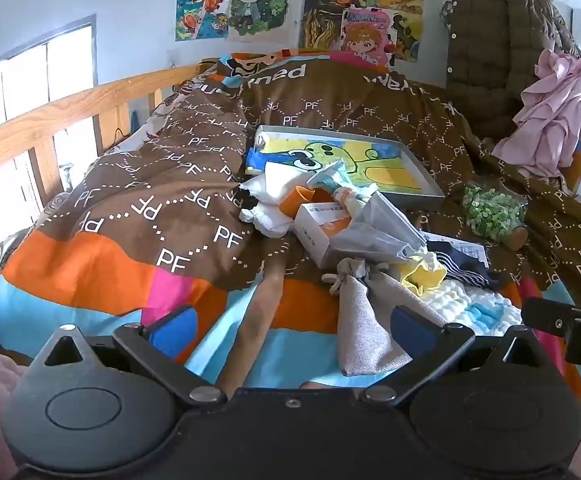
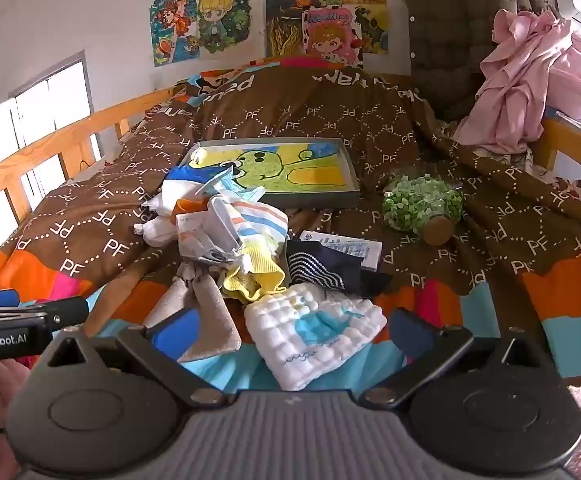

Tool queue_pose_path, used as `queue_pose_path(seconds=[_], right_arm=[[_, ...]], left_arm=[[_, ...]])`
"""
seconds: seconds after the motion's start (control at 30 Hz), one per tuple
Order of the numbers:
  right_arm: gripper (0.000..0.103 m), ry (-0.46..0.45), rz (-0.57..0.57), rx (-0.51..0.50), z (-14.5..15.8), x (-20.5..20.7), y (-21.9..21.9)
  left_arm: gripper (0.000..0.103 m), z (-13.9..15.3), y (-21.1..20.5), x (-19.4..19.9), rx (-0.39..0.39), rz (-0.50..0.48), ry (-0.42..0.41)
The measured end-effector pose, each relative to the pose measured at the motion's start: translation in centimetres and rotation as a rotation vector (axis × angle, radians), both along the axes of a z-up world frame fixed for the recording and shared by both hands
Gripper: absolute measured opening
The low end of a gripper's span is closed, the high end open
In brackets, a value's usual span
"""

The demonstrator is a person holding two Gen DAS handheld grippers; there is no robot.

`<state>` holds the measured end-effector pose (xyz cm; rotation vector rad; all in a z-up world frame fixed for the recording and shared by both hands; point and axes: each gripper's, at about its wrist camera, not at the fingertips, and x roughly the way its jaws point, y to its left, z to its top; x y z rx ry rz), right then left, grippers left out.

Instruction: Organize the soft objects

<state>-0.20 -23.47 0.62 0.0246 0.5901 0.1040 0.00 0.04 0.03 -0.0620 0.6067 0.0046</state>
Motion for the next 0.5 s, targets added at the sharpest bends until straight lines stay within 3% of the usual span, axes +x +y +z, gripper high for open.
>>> queue_pose_path(seconds=[0.5], right_arm=[[0.103, 0.012, -0.004, 0.007, -0.26, 0.07, 0.07]], left_arm=[[0.102, 0.0, -0.14, -0.2, -0.005, 0.002, 0.004]])
